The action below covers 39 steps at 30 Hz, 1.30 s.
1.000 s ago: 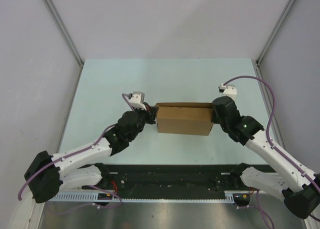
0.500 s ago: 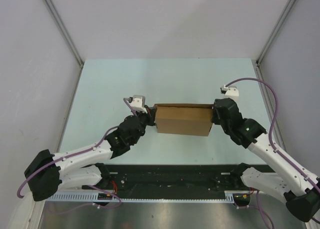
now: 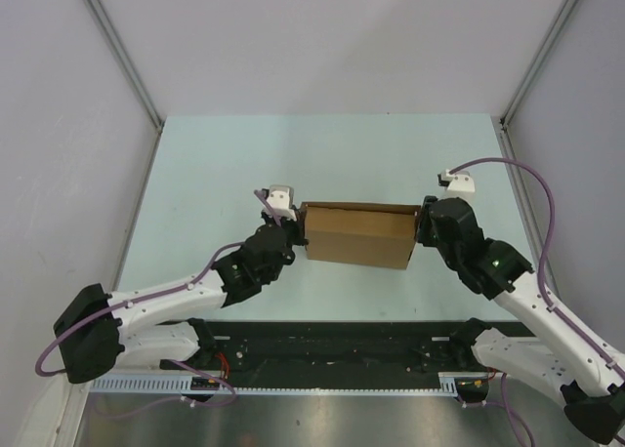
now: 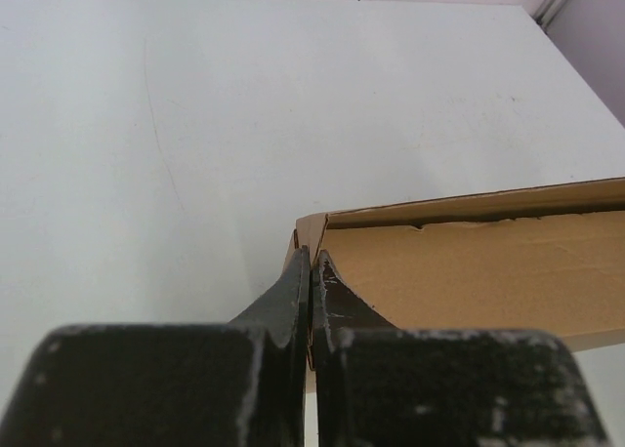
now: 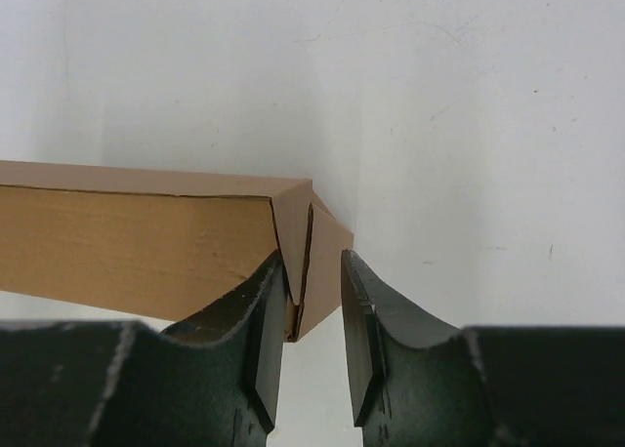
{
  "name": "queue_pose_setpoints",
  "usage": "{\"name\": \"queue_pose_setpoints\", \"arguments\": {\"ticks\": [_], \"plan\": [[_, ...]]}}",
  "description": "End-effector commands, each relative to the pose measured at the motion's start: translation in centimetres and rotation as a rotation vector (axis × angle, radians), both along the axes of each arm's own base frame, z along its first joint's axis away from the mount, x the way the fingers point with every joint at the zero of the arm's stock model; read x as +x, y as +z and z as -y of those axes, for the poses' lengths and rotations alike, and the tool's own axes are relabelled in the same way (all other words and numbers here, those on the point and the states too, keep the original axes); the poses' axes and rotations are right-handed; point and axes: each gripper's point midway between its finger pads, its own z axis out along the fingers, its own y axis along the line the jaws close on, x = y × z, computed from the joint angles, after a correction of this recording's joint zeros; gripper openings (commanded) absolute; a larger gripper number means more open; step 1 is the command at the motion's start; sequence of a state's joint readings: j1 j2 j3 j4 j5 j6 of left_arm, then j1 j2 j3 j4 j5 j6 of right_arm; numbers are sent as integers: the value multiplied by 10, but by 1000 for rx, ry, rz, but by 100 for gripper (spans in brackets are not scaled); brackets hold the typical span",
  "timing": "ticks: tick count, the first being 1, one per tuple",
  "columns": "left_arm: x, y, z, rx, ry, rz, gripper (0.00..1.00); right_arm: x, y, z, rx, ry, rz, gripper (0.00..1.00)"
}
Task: Fold the paper box
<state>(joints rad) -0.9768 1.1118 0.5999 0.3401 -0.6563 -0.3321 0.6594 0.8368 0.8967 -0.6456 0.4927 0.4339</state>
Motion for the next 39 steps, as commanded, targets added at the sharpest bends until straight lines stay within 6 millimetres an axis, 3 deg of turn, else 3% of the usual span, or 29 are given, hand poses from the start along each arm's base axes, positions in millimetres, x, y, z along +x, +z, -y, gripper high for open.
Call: {"name": "queue_pose_setpoints", "arguments": {"ticks": [1, 4, 9, 16, 23, 29, 39], "plan": [[1, -26, -18, 186, 74, -51, 0, 3, 22, 6, 31, -26, 79, 33], [1, -25, -16, 195, 74, -52, 0, 2, 26, 6, 38, -21, 92, 31], [2, -23, -15, 196, 74, -48, 0, 3, 26, 5, 30, -14, 96, 18], [1, -25, -13, 205, 70, -49, 0, 9, 29, 1, 29, -10, 113, 17], [0, -24, -12, 205, 66, -46, 0, 10, 22, 0, 5, -3, 90, 0], [0, -22, -12, 194, 69, -44, 0, 8, 18, 1, -12, -4, 78, 0], [-1, -20, -15, 188, 78, -44, 0, -3, -15, 2, -21, -4, 13, 0]]}}
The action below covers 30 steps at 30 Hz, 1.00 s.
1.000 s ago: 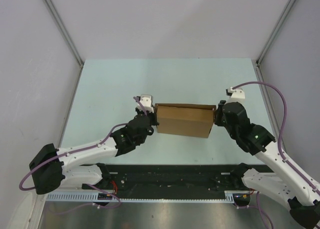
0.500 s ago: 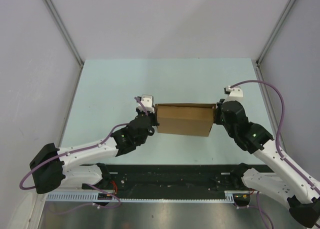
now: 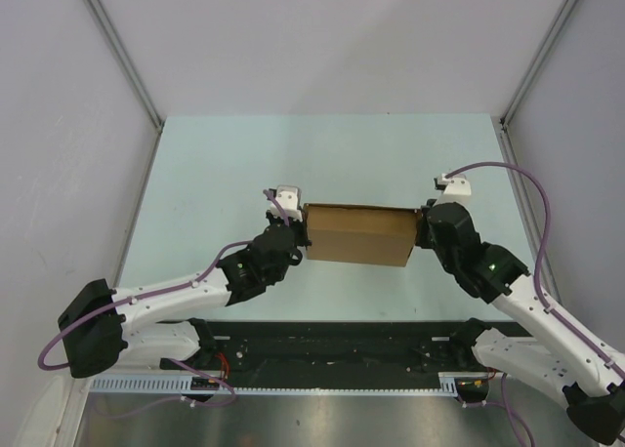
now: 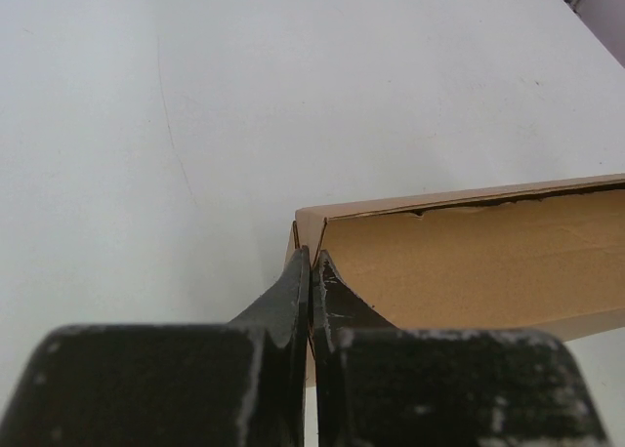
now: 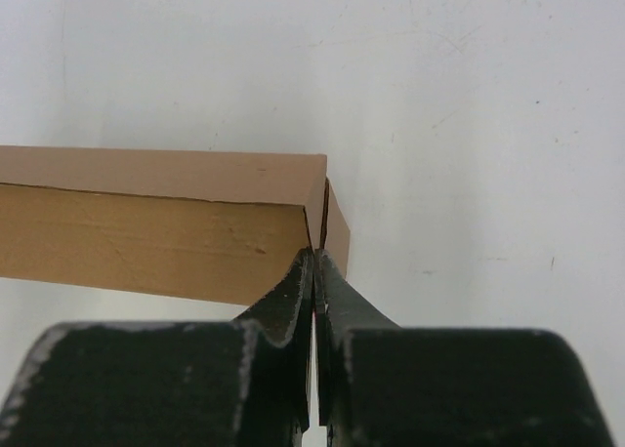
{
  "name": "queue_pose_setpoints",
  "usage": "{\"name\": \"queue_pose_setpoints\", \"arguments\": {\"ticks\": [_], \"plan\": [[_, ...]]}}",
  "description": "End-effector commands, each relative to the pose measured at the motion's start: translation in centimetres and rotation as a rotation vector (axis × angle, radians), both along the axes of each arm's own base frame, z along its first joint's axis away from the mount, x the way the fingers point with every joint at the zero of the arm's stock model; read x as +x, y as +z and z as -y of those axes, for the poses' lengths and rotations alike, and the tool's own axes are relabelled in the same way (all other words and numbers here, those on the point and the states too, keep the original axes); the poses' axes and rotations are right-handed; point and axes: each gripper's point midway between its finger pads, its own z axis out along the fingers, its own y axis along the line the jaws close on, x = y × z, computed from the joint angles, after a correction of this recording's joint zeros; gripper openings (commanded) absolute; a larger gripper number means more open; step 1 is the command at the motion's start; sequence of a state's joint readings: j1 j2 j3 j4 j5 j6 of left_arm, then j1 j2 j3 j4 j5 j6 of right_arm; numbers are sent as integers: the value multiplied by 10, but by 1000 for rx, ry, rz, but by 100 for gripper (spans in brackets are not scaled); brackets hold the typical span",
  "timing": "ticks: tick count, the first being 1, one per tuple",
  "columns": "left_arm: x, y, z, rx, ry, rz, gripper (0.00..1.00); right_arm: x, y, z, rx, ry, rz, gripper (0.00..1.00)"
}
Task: Fold the paper box
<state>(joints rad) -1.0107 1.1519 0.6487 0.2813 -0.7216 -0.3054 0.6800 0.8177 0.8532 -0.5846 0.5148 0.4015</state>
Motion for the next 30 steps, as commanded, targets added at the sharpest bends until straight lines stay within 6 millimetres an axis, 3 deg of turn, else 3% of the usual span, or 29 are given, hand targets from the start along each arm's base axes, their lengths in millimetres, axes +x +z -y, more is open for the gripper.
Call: {"name": "queue_pose_setpoints", "arguments": {"ticks": [1, 14, 19, 20, 24, 27, 30], "plan": [[0, -18, -18, 114, 52, -34, 0, -6, -15, 5, -6, -23, -30, 0], [-2, -27, -22, 117, 66, -52, 0, -20, -54, 6, 2, -28, -121, 0], [-5, -28, -25, 113, 63, -58, 1, -19, -50, 6, 7, -28, -101, 0], [-6, -23, -26, 99, 66, -53, 3, -19, -50, 6, 7, -27, -102, 0], [-8, -10, -30, 80, 70, -42, 34, -19, -51, 7, 2, -30, -104, 0], [-10, 1, -37, 55, 80, -19, 43, -18, -51, 6, 3, -30, -102, 0], [-11, 11, -43, 24, 91, 8, 44, -18, -50, 6, 2, -27, -100, 0]]}}
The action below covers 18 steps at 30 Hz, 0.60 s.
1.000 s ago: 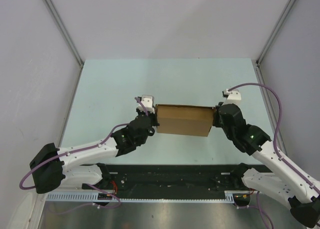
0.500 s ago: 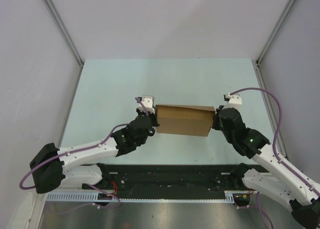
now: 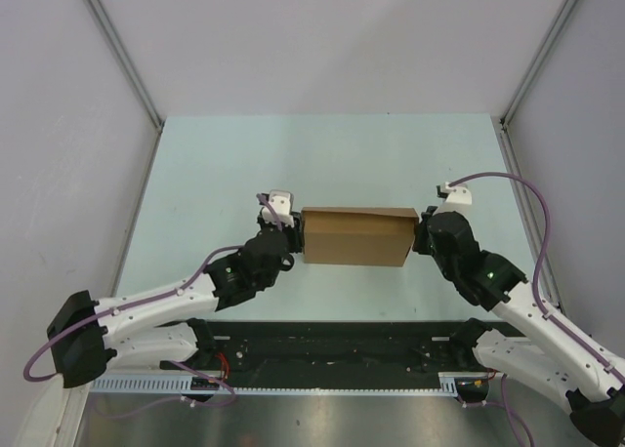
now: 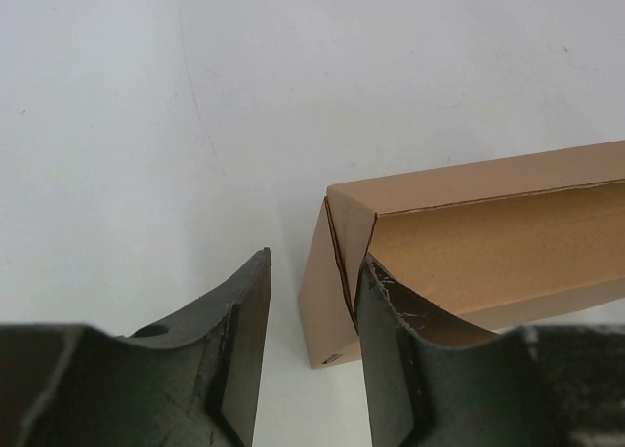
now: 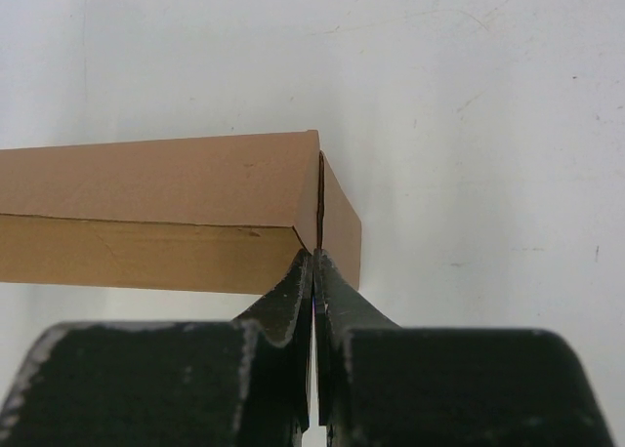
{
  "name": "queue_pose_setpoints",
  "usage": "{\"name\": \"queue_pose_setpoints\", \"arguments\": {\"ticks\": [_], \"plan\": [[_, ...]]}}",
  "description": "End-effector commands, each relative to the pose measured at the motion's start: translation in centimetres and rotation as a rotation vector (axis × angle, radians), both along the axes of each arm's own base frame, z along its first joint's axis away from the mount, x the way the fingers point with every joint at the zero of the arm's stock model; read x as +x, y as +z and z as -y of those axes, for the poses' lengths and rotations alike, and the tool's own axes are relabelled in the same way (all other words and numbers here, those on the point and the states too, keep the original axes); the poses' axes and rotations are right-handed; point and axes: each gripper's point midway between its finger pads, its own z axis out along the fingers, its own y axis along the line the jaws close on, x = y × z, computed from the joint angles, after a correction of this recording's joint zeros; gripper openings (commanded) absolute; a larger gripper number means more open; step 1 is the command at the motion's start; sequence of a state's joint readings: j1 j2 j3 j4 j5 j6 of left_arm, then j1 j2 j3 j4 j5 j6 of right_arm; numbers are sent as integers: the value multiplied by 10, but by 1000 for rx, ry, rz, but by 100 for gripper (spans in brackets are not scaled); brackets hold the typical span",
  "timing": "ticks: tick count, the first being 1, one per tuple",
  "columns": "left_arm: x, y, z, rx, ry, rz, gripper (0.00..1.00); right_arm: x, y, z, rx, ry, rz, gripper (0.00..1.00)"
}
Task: Fold the paper box
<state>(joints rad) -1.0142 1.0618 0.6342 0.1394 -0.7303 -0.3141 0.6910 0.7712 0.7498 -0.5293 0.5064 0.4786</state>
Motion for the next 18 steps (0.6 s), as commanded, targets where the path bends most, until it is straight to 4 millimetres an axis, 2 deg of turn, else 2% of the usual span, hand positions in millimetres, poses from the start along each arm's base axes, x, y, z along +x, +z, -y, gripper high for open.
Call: {"name": "queue_pose_setpoints", "arguments": {"ticks": [1, 7, 11, 18], "plan": [[1, 19, -23, -32, 83, 54, 44, -11, -28, 10, -69, -7, -89, 0], [2, 30, -24, -60, 77, 92, 41, -11, -27, 9, -64, -1, -86, 0], [-1, 30, -18, -99, 41, 97, 41, -12, -27, 8, -64, 0, -87, 0], [-10, 34, -14, -173, -23, 114, 66, -11, -24, 8, -62, 1, -80, 0]]}}
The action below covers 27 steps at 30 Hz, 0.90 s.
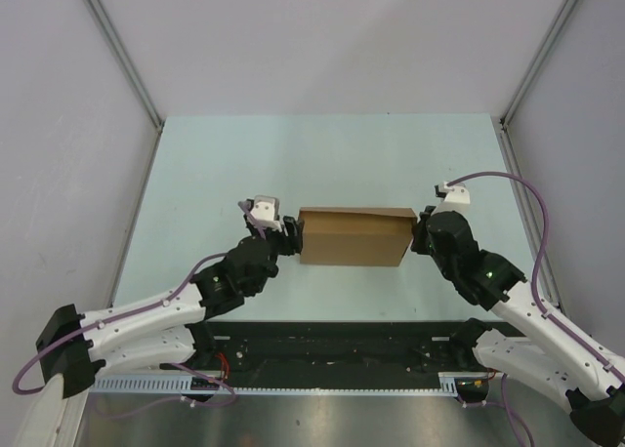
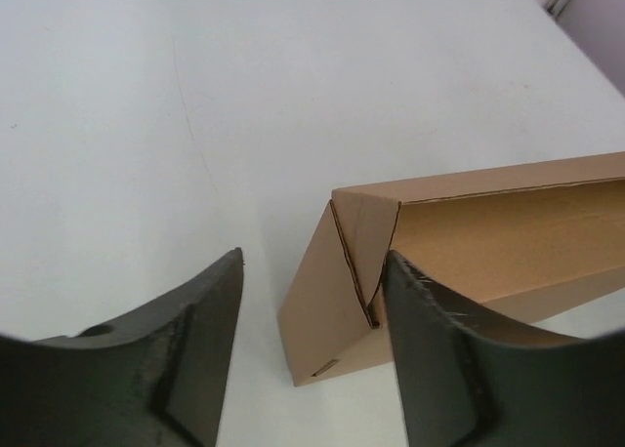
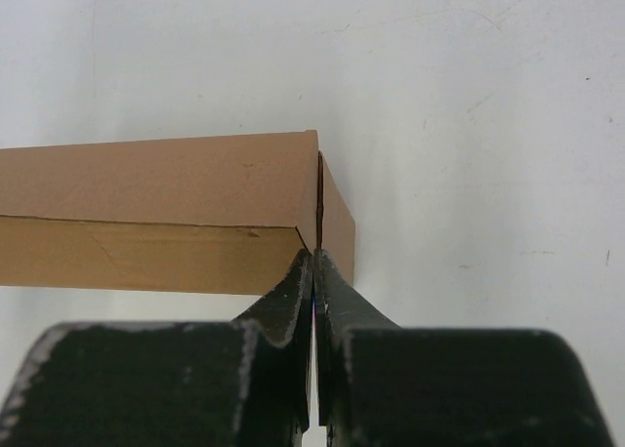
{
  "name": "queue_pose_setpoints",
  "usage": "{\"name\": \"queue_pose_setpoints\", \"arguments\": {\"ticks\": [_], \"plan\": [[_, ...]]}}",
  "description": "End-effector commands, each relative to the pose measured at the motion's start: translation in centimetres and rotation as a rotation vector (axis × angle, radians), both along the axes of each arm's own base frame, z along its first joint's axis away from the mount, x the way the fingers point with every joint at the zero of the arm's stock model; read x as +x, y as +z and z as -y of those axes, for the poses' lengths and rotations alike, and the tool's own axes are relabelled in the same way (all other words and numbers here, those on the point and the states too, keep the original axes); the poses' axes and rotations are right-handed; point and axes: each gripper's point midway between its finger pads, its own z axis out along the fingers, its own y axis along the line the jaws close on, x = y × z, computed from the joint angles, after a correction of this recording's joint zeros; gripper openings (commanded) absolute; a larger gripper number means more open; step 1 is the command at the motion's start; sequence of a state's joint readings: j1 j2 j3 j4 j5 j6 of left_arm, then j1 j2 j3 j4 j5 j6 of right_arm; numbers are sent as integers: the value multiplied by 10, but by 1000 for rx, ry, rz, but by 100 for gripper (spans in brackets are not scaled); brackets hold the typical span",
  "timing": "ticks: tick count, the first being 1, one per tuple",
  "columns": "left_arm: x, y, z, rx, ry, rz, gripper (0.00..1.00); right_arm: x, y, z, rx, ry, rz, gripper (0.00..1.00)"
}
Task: Fold the paper box
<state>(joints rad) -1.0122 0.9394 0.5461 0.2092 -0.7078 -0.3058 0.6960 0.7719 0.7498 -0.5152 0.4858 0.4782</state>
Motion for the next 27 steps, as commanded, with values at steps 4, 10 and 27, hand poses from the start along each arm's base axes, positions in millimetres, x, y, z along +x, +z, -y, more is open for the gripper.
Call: {"name": "queue_pose_setpoints", "arguments": {"ticks": [4, 10, 27], "plan": [[-4, 25, -4, -90, -17, 62, 69, -9, -24, 13, -72, -24, -80, 0], [-8, 30, -10, -101, -26, 85, 69, -7, -25, 11, -70, -22, -81, 0], [-3, 31, 3, -91, -76, 116, 53, -6, -23, 7, -65, -11, -79, 0]]}}
